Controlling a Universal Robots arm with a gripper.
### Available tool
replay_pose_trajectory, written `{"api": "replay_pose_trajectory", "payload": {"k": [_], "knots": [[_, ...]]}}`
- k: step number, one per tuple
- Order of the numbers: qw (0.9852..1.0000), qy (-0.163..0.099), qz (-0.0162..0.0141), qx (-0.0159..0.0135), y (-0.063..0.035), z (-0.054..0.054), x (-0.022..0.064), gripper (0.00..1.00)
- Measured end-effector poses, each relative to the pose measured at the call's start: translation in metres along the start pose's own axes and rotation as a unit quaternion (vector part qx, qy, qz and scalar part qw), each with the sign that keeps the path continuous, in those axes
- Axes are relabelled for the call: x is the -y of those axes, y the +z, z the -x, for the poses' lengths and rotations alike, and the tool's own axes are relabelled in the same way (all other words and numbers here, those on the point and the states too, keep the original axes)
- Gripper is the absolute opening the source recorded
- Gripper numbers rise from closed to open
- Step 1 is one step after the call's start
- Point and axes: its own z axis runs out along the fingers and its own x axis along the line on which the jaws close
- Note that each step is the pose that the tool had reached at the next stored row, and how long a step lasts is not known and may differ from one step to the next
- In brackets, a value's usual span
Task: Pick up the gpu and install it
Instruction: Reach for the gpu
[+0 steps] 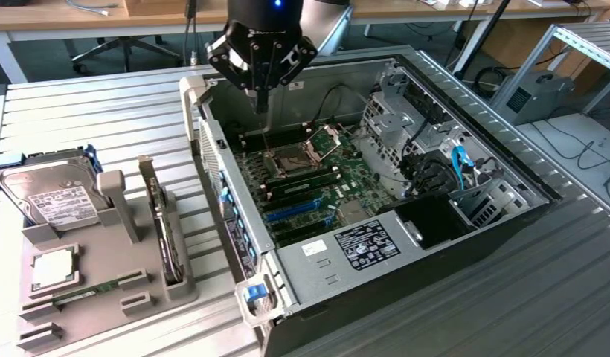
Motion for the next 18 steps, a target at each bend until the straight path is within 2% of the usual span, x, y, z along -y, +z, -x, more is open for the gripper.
{"api": "replay_pose_trajectory", "payload": {"k": [15, 18], "knots": [[1.0000, 0.000, 0.0000, 0.0000, -0.0001, -0.006, 0.0004, 0.11], [1.0000, 0.000, 0.0000, 0.0000, -0.0003, -0.014, 0.0011, 0.11]]}}
